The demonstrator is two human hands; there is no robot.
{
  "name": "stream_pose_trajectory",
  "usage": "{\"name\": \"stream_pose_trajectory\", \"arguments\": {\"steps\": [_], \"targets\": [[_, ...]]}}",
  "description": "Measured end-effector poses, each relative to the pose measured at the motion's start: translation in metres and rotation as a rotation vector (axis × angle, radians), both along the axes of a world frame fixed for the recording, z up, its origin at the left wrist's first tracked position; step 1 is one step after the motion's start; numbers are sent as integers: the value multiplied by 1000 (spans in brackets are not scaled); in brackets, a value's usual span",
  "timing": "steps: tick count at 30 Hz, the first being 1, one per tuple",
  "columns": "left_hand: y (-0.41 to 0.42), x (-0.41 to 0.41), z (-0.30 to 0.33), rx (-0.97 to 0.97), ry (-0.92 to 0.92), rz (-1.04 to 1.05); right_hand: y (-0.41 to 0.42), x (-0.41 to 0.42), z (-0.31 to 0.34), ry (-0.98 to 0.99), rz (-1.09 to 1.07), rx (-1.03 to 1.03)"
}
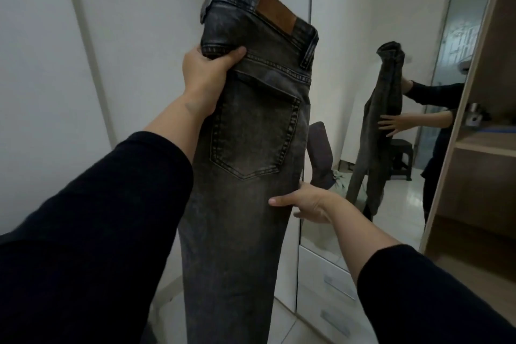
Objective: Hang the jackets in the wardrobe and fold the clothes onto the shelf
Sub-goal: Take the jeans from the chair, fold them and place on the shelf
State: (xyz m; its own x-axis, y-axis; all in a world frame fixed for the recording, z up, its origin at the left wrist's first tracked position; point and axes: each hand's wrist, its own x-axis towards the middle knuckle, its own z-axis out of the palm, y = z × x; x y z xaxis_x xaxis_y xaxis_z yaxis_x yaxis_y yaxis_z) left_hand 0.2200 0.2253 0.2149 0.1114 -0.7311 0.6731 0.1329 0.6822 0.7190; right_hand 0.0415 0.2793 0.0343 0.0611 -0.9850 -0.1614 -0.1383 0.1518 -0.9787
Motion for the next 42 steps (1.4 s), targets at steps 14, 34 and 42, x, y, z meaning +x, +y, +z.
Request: {"name": "stream_pose_trajectory", "arguments": {"steps": [14, 34, 42], "targets": [[-42, 42, -24, 434, -465, 37, -35, 27, 39, -292, -208, -317], [-24, 33, -174, 1088, -88, -506, -55, -4, 66, -255, -421, -393], [2, 16, -161, 809, -245, -469, -50, -4, 104, -166, -393, -442]]}}
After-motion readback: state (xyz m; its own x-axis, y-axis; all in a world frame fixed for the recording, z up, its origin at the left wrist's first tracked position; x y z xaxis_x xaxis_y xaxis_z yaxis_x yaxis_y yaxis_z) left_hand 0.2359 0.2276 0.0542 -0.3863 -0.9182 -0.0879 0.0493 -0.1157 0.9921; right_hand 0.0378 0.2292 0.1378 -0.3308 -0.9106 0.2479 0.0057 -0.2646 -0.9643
